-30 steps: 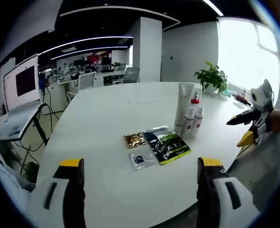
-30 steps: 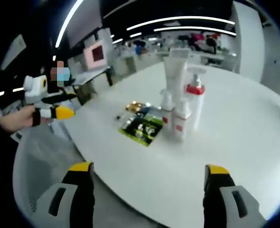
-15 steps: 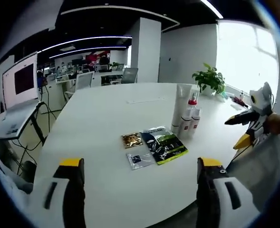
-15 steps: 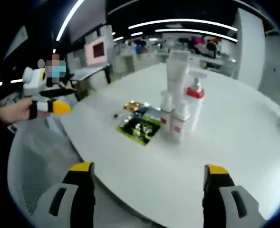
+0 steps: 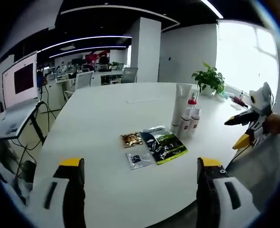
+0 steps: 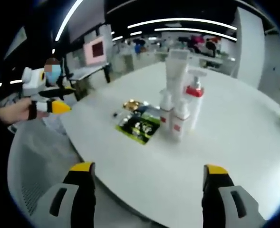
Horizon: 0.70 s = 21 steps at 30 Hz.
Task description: Arrange the skincare products in the storage area until every visible bottle or jar stands upright without overlapping.
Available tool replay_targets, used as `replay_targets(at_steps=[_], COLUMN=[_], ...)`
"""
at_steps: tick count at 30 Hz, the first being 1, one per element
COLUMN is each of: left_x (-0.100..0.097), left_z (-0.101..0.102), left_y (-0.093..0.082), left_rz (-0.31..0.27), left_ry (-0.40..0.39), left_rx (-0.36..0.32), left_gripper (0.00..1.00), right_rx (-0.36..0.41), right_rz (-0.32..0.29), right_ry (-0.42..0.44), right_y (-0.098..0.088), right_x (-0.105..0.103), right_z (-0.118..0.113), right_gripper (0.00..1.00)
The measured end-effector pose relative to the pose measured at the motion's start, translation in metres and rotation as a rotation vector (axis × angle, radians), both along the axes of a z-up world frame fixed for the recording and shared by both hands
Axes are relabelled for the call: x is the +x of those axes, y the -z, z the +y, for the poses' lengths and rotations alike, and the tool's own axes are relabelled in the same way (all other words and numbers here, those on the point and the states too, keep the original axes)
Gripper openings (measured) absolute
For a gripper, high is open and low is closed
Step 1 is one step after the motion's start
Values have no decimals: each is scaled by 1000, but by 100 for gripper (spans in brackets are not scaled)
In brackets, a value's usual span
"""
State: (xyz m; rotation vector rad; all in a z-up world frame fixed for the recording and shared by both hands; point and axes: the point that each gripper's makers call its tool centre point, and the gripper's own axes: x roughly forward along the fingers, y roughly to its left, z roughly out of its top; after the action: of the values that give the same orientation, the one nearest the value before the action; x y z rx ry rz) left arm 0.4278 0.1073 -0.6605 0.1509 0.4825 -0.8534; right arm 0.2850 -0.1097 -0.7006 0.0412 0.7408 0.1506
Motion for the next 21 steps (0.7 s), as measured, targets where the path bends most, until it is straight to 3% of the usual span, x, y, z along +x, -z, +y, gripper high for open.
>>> replay_targets(at_steps=[21], left_x=[2], left_z=[1], left_y=[4], left_rz=[3], left_ry=[3], left_rx=[17], left_gripper=[93], right_rx=[1], right_rz=[12], right_ry=[-2], right_y=[2], right_x=[0], right_z=[1], right_gripper=[96])
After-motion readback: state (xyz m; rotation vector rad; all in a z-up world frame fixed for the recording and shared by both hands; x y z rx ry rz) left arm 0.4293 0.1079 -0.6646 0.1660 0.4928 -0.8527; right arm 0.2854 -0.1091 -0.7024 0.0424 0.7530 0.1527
